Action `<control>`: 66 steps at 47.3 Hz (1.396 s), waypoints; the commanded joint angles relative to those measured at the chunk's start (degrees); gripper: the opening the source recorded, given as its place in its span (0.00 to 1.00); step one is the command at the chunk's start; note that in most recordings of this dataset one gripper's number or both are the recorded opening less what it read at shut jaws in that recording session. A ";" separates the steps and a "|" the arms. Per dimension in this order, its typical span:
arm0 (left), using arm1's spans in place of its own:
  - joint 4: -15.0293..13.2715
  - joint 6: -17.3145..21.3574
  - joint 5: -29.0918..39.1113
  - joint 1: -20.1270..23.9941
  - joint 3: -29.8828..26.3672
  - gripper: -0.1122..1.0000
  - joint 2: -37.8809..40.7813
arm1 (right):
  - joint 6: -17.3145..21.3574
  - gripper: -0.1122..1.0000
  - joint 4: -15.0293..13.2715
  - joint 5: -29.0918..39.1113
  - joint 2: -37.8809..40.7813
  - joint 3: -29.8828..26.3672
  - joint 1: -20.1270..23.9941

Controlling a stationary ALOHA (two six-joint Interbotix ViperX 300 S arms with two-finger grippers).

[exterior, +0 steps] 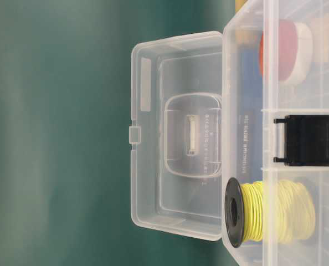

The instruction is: Close the tool box with the left arm.

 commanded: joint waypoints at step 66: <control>-1.32 21.97 39.64 34.72 -49.22 0.93 43.15 | -0.09 0.10 0.00 9.32 3.34 -3.78 -1.67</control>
